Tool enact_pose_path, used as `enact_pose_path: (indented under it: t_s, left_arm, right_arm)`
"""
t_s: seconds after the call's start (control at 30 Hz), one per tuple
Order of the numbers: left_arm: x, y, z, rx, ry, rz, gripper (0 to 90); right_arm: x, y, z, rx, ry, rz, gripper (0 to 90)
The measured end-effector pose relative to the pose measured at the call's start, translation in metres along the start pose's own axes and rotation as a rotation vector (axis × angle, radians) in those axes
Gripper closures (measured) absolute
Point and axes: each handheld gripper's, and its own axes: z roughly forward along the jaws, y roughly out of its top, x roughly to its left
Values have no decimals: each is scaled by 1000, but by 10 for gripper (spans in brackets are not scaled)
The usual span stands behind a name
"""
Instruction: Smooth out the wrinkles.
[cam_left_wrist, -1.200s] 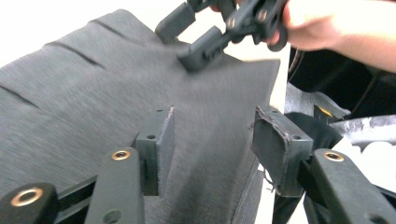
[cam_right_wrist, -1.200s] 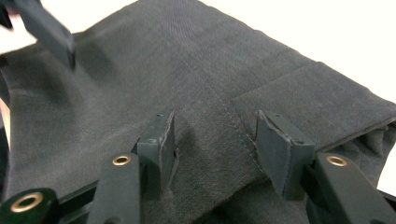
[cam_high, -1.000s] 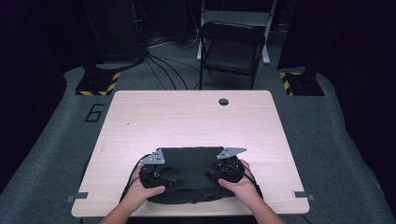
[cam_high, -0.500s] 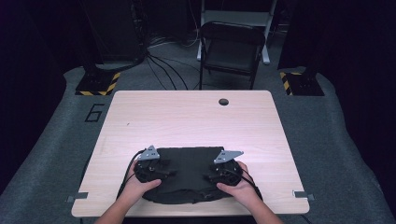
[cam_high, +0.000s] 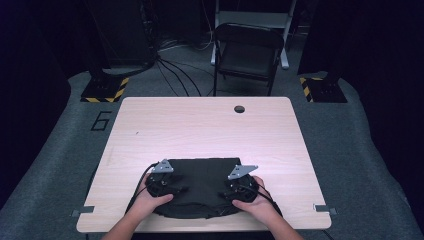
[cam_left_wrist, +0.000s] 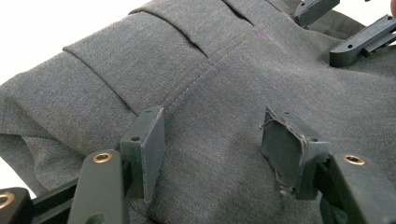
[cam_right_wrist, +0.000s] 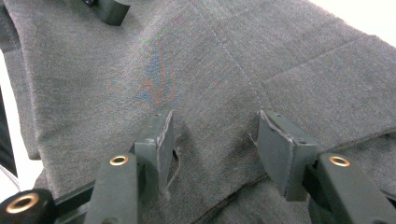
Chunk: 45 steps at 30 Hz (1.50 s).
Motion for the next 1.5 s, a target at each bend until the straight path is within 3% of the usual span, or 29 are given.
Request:
enact_pose_path:
  t_s: [0.37,0.9,1.4,1.5]
  left_arm:
    - [3,-1,5,-7,20,18,439]
    - [18,5,14,-71,43,-23,473]
    - [17,6,11,-73,51,-21,451]
    - [15,7,9,-73,52,-49,434]
  right_arm:
    - [-3,-2,1,-7,6,6,460]
    - [-13,1,7,-46,-45,52,449]
    - [-16,1,6,-54,-54,79,427]
    - [-17,1,4,-41,-50,71,419]
